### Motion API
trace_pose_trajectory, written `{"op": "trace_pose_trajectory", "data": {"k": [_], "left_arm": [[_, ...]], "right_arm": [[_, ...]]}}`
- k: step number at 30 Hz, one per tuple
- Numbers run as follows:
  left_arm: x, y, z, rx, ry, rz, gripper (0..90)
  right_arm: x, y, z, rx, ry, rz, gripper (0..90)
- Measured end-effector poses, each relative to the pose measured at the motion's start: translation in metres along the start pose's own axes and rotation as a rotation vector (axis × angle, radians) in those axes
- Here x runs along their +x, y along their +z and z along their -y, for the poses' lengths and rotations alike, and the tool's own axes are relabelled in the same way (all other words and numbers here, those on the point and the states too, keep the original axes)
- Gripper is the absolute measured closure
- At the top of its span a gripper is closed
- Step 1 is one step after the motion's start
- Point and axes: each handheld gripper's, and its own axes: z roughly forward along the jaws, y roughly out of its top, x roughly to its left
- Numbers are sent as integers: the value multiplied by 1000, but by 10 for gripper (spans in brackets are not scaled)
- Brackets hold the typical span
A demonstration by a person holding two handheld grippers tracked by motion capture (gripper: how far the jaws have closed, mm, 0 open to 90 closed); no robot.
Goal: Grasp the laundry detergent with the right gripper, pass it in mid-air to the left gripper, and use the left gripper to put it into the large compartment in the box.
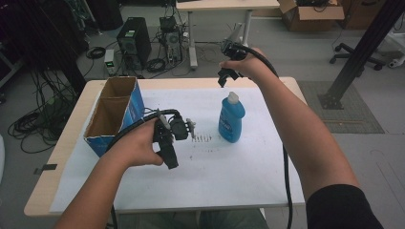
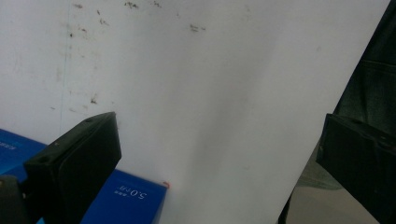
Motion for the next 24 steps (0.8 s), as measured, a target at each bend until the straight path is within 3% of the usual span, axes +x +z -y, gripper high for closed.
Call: {"op": "trace_pose_trajectory", "data": {"k": [13,24], "left_arm": [[-3,1,-1,0,10,5,2],[-5,1,-2,3,20,3,2]], "right_arm": [[0,-8,5,-12,-2,12,38],[5,-25,18,-35,-25,33,38]]}}
